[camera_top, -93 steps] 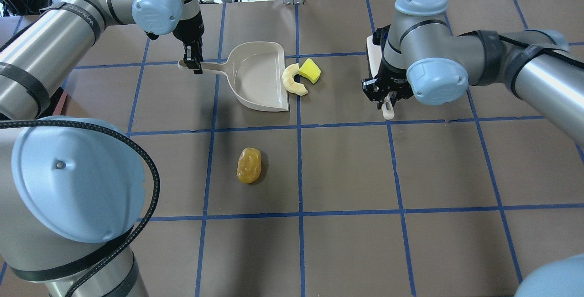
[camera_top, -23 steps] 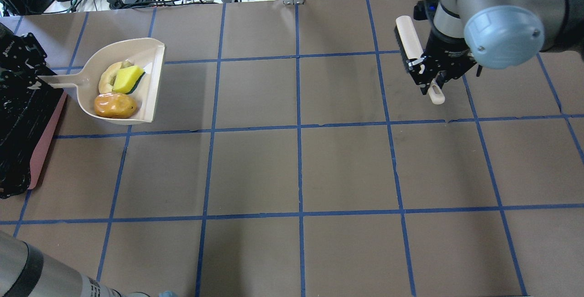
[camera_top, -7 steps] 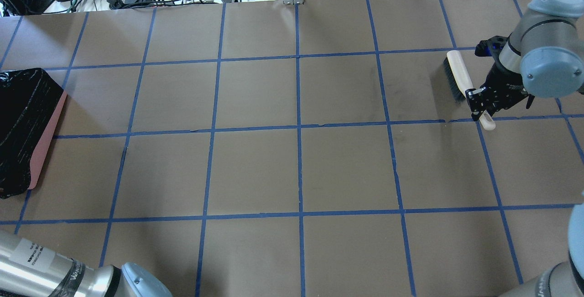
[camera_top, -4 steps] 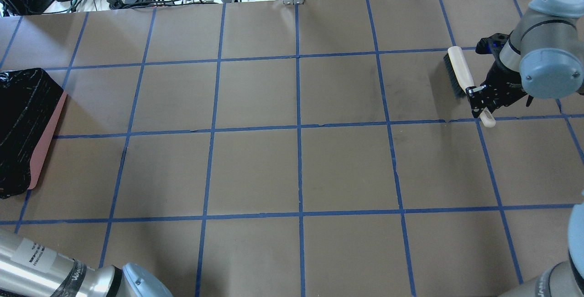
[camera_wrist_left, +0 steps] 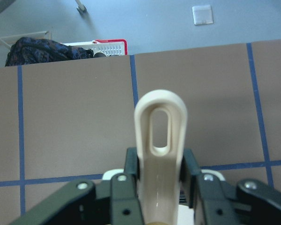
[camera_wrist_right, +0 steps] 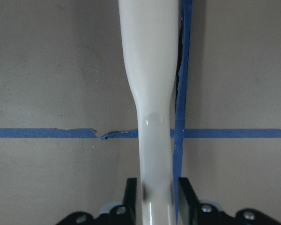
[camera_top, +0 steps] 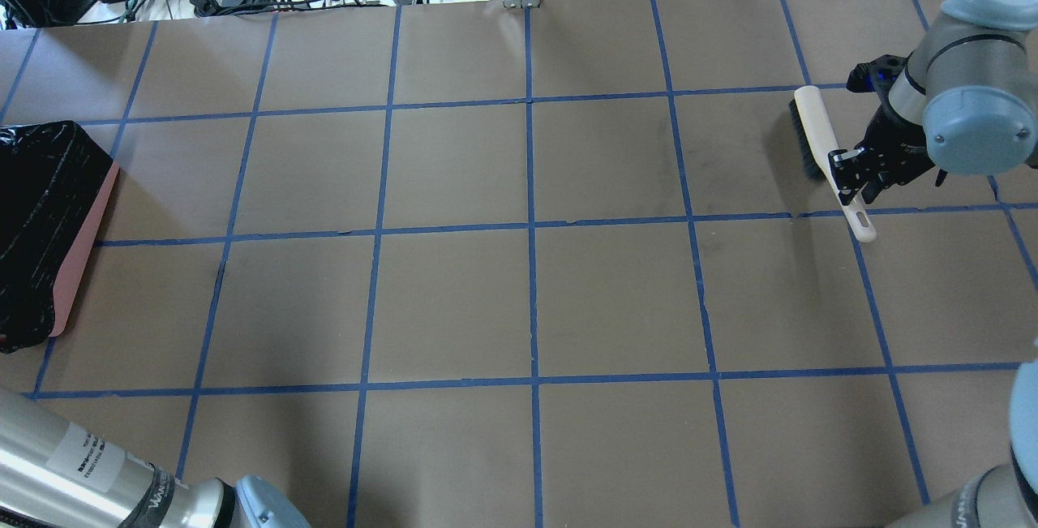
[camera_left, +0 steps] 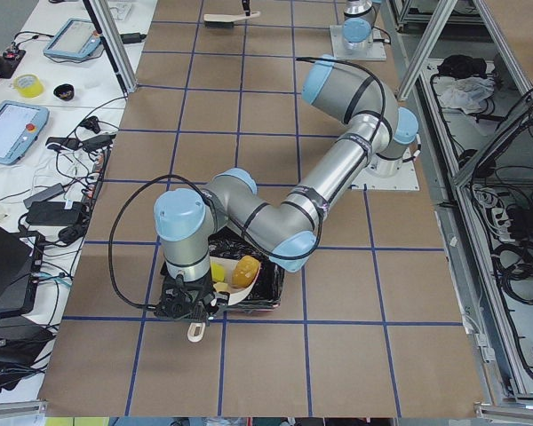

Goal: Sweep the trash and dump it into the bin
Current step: 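Tip the dustpan over the black bin with the left gripper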

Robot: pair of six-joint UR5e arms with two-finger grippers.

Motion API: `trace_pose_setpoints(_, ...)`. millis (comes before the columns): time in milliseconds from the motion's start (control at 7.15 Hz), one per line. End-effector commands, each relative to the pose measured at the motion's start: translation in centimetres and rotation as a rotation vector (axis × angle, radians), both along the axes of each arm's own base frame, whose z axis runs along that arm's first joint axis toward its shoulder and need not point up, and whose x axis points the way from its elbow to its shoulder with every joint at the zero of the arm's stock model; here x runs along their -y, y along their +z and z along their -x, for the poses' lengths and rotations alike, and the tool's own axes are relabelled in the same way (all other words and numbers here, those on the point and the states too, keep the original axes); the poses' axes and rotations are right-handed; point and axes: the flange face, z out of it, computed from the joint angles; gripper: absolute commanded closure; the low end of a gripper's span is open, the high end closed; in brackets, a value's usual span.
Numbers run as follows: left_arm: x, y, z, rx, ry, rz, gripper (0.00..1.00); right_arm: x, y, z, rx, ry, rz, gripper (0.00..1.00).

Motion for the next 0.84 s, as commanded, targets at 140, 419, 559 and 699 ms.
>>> trace_pose_setpoints(140,1.4,-0.5,2.4,0.180,-0.001,-0.006,1.00,0.3,0.6,-0.1,0.013,-0.003,0.023,0.39)
trace_pose_setpoints(419,2.3,1.8,4.7,0.308,0.018,-0.072,1.00,0.5,3.4,-0.2,-0.011,-0.002,0.099,0.30)
trace_pose_setpoints(559,2.9,3.0,6.4,0.330,0.008,-0.071,1.00,0.6,5.9,-0.7,0.009,-0.005,0.156,0.27)
trace_pose_setpoints(699,3.1,3.6,7.1,0.340,-0.001,-0.074,1.00,0.6,7.8,-1.1,0.016,-0.005,0.186,0.23)
